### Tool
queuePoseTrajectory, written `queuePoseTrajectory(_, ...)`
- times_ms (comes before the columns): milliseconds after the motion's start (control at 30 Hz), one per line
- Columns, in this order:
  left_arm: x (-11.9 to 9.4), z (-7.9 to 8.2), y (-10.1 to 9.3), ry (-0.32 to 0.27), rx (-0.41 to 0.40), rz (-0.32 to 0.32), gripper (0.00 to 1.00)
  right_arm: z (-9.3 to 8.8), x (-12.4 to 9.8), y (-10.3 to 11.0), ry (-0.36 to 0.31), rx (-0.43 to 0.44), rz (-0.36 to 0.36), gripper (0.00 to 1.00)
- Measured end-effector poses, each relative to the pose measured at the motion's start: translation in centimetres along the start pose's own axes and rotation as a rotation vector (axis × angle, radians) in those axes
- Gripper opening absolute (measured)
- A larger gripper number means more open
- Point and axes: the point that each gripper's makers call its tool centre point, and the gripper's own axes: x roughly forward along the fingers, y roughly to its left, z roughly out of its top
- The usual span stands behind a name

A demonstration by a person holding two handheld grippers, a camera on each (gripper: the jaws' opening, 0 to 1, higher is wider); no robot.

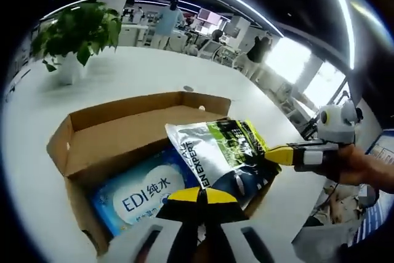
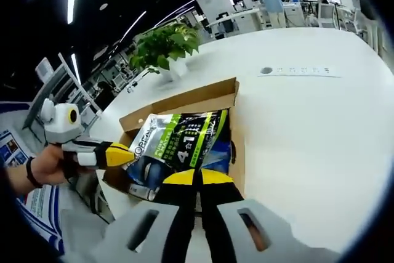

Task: Operate the shoe box by opening the lid, removing the specified soft item, and placing it in the target area until the item is outside and the box remains undamaged.

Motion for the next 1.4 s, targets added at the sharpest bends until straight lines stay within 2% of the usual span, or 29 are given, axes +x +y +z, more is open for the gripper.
queuePoseTrajectory(333, 2.8, 1.1, -5.2, 0.019, 0.077, -0.076, 0.00, -0.4, -4.9, -3.7, -0.058, 0.049, -0.076, 0.00)
queuePoseTrajectory(500, 4.4, 0.7, -8.3, 0.047, 0.121, -0.124, 0.00, -1.0, -7.4, -5.8, -0.082, 0.082, -0.119, 0.00)
queuePoseTrajectory(833, 7.1, 0.3, -12.6, 0.087, 0.162, -0.201, 0.00, -2.8, -11.7, -9.3, -0.116, 0.142, -0.194, 0.00)
queuePoseTrajectory(1100, 8.7, 0.1, -14.9, 0.115, 0.192, -0.236, 0.00, -3.4, -13.4, -11.2, -0.134, 0.179, -0.229, 0.00)
queuePoseTrajectory(1400, 10.0, 0.0, -16.0, 0.132, 0.207, -0.246, 0.00, -3.6, -14.0, -13.1, -0.134, 0.201, -0.243, 0.00)
